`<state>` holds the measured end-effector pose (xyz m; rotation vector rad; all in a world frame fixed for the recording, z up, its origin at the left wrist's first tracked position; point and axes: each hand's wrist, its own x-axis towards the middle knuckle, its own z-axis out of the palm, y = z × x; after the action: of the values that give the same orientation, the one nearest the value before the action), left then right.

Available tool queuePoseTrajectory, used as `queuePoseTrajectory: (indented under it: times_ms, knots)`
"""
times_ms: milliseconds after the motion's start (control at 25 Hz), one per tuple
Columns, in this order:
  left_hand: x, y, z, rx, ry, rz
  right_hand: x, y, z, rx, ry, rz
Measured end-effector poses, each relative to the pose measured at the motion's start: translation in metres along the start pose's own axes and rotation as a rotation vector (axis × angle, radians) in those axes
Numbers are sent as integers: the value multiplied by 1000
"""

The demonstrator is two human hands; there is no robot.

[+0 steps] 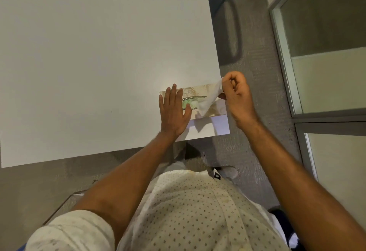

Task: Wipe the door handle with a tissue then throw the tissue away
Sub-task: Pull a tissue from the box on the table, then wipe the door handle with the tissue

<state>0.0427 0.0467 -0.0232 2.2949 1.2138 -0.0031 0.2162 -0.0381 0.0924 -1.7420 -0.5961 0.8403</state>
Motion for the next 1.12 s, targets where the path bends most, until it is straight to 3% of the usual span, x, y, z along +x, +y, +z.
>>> queuePoseTrajectory:
  times_ms: [120,200,280,520,720,920,1120]
  knots:
    - [-1,50,-18,-331,35,-90,-6,-7,-17,-24,82,-31]
    - [-5,96,-35,-701,-14,-35,-11,-6,-33,-83,146,-41]
    - [-7,145,-49,-841,-114,91,-17,-5,-57,-121,237,-52]
    - [-3,265,-34,-768,-317,334,-47,-2,-162,-40,537,3]
    - [-5,389,11,-951,-479,210,-73,7,-280,186,737,50]
    - [-10,529,73,-974,-576,227,-99,24,-415,292,663,196]
    - [-13,652,125,-978,-612,290,-129,30,-545,282,566,194]
